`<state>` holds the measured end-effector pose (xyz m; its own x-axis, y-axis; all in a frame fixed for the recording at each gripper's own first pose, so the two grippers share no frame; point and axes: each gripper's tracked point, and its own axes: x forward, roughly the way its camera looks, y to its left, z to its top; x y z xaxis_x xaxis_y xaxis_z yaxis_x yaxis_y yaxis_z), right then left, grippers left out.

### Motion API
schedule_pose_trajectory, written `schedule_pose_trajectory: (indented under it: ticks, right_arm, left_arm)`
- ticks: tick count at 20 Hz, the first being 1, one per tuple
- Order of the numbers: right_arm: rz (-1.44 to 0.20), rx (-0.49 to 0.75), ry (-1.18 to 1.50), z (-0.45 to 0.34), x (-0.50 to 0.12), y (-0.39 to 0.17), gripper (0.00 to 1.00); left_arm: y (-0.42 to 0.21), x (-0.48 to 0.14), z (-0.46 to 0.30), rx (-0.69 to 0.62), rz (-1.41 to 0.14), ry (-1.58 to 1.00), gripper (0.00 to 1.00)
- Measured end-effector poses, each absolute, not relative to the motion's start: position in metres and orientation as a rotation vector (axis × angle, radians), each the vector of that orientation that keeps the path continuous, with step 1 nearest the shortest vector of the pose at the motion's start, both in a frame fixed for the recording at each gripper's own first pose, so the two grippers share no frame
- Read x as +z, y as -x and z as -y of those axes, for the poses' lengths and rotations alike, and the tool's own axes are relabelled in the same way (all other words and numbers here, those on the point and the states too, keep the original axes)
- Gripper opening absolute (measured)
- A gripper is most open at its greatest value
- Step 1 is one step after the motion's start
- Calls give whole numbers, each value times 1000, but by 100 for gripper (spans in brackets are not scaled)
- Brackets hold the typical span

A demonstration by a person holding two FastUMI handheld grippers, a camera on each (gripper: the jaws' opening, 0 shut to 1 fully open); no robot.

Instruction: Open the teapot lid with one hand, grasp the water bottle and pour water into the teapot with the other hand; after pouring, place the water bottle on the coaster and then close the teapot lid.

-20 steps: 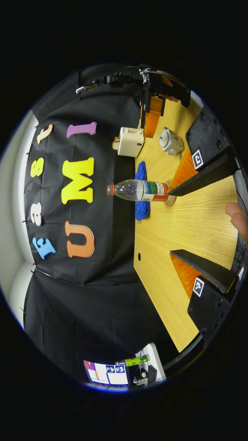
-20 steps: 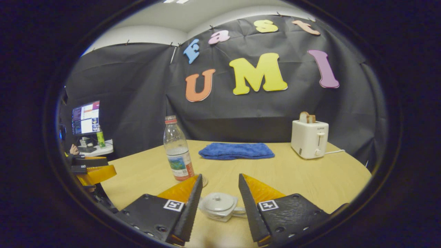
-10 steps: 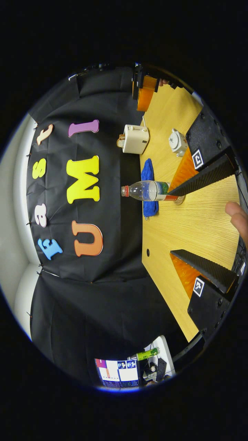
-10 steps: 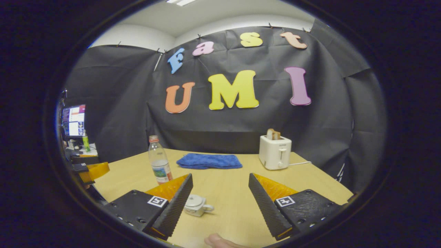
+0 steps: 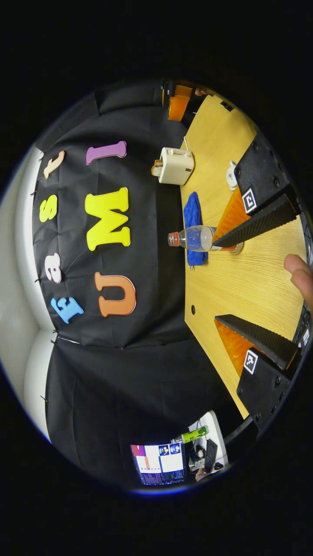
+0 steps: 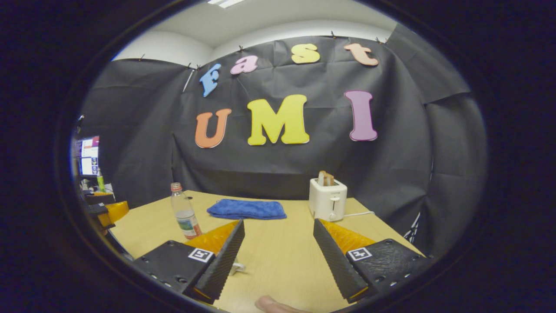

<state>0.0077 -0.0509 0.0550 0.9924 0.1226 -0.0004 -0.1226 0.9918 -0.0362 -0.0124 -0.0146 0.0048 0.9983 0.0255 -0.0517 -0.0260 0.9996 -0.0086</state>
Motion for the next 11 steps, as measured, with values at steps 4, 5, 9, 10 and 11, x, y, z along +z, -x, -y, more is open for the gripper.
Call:
schedule_pose_trajectory:
  ticks: [4,5,9,10,11]
  right_arm:
    - [21,142,51,40,63,-8,93]
    - [22,151,50,36,61,-7,96]
    - [8,155,49,29,55,1,95]
    - [9,158,46,27,60,6,96]
    - [8,152,47,29,63,10,96]
  left_arm:
    - [9,25,12,56,-11,10,97]
    - [8,26,11,61,-8,3,97]
    - [16,29,9,62,-22,8,98]
    - [20,33,4,73,-30,0,97]
    - [25,35,2,79,-30,-6,98]
